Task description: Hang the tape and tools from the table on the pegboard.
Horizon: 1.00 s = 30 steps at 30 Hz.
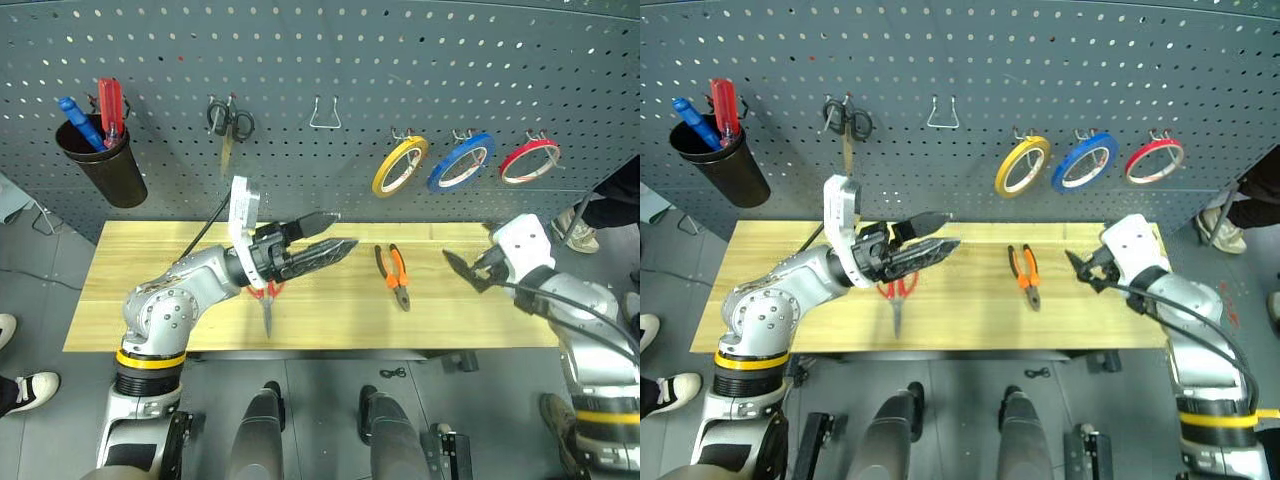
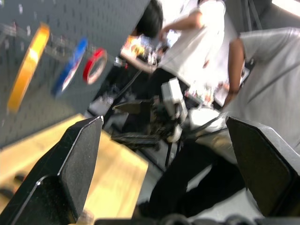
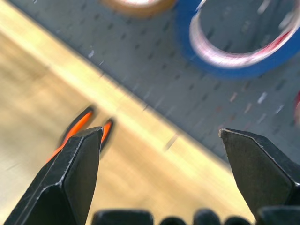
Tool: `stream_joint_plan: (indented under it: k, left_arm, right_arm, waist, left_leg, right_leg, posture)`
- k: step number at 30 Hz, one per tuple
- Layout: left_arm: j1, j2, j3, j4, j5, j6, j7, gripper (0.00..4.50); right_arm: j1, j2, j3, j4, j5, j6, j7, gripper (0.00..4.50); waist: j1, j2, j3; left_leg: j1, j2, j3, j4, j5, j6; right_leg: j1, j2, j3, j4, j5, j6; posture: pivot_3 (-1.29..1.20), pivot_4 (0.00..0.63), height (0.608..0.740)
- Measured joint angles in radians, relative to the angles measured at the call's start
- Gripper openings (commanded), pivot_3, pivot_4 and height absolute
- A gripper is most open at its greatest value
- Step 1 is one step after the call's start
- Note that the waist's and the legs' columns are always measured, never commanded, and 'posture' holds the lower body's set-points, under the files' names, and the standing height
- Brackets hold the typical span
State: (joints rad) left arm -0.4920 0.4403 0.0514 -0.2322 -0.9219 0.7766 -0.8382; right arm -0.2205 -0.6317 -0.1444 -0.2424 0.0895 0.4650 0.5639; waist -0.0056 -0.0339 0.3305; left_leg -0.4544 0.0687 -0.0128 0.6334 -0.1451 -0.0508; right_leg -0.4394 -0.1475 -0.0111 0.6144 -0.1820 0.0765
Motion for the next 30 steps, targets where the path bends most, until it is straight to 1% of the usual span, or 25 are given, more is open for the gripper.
stream_joint_plan:
  k: [3, 4, 6, 10, 12, 15, 18, 22, 27, 30]
  left_arm:
    - [0.054, 0.064, -0.026, 0.004, 0.058, -0.024, -0.068, 4.5]
    - [0.073, 0.093, -0.035, 0.007, 0.082, -0.047, -0.099, 4.5]
    - [0.1, 0.153, -0.053, 0.017, 0.141, -0.088, -0.158, 4.5]
    - [0.165, 0.226, -0.055, 0.03, 0.205, -0.15, -0.232, 4.5]
    - [0.198, 0.246, -0.051, 0.036, 0.229, -0.168, -0.244, 4.5]
    - [0.235, 0.246, -0.032, 0.042, 0.24, -0.186, -0.239, 4.5]
    - [0.272, 0.246, -0.019, 0.019, 0.238, -0.185, -0.224, 4.5]
    - [0.317, 0.243, 0.008, -0.033, 0.217, -0.165, -0.19, 4.5]
    - [0.335, 0.238, 0.058, -0.092, 0.165, -0.119, -0.14, 4.5]
    - [0.335, 0.238, 0.081, -0.114, 0.131, -0.092, -0.115, 4.5]
  right_arm:
    - [-0.005, 0.045, 0.062, -0.044, 0.027, 0.203, -0.015, 4.43]
    - [-0.033, 0.076, 0.08, -0.042, 0.042, 0.262, -0.024, 4.43]
    - [-0.125, 0.142, 0.1, -0.02, 0.065, 0.357, -0.052, 4.43]
    - [-0.288, 0.187, 0.111, 0.105, 0.073, 0.459, -0.102, 4.43]
    - [-0.332, 0.189, 0.126, 0.185, 0.062, 0.465, -0.126, 4.43]
    - [-0.424, 0.225, 0.143, 0.387, 0.041, 0.475, -0.159, 4.43]
    - [-0.505, 0.236, 0.175, 0.567, 0.022, 0.455, -0.161, 4.43]
    - [-0.605, 0.248, 0.178, 0.786, 0.0, 0.4, -0.16, 4.43]
    - [-0.685, 0.267, 0.176, 0.975, -0.019, 0.325, -0.155, 4.43]
    - [-0.723, 0.288, 0.168, 1.044, -0.023, 0.3, -0.156, 4.43]
  waist:
    - [-0.008, 0.0, 0.0]
    - [-0.01, 0.0, 0.0]
    - [-0.015, 0.0, 0.0]
    - [-0.004, 0.0, 0.0]
    - [0.008, 0.0, 0.001]
    - [0.018, 0.001, 0.003]
    - [0.018, 0.001, 0.007]
    - [0.018, 0.002, 0.016]
    - [0.018, 0.002, 0.032]
    - [0.014, 0.002, 0.033]
  left_leg:
    - [0.0, 0.0, 0.0, 0.0, 0.002, 0.003]
    - [0.0, 0.0, -0.001, 0.0, 0.002, 0.004]
    - [0.0, 0.001, -0.001, -0.001, 0.004, 0.006]
    - [0.0, 0.001, -0.001, -0.001, 0.005, 0.007]
    - [-0.001, 0.0, -0.001, -0.002, 0.005, 0.007]
    - [-0.004, 0.0, -0.001, -0.003, 0.005, 0.007]
    - [-0.005, 0.0, -0.001, -0.004, 0.005, 0.008]
    - [-0.005, 0.0, -0.001, -0.006, 0.005, 0.008]
    - [-0.006, 0.0, -0.001, -0.006, 0.005, 0.008]
    - [-0.005, 0.0, -0.001, -0.006, 0.005, 0.008]
  right_leg:
    - [-0.001, 0.0, 0.0, 0.002, -0.002, 0.002]
    - [-0.001, 0.001, 0.0, 0.002, -0.002, 0.002]
    - [-0.003, 0.001, 0.001, 0.003, -0.001, -0.003]
    - [-0.003, 0.001, 0.001, 0.004, -0.004, -0.006]
    - [-0.004, 0.001, 0.001, 0.003, -0.004, -0.006]
    - [-0.006, 0.001, 0.001, 0.002, -0.002, -0.003]
    - [-0.008, 0.001, 0.001, 0.002, 0.0, -0.002]
    - [-0.012, 0.001, 0.002, 0.006, -0.002, -0.003]
    - [-0.015, 0.001, 0.002, 0.012, -0.005, -0.002]
    - [-0.016, 0.002, 0.003, 0.013, -0.006, -0.002]
  posture:
    - [0.02, 0.314, 0.74]
    - [0.03, 0.32, 0.74]
    - [0.04, 0.33, 0.74]
    - [0.06, 0.347, 0.74]
    - [0.07, 0.366, 0.74]
    - [0.08, 0.385, 0.74]
    - [0.1, 0.394, 0.74]
    - [0.12, 0.411, 0.74]
    - [0.14, 0.42, 0.74]
    - [0.15, 0.42, 0.74]
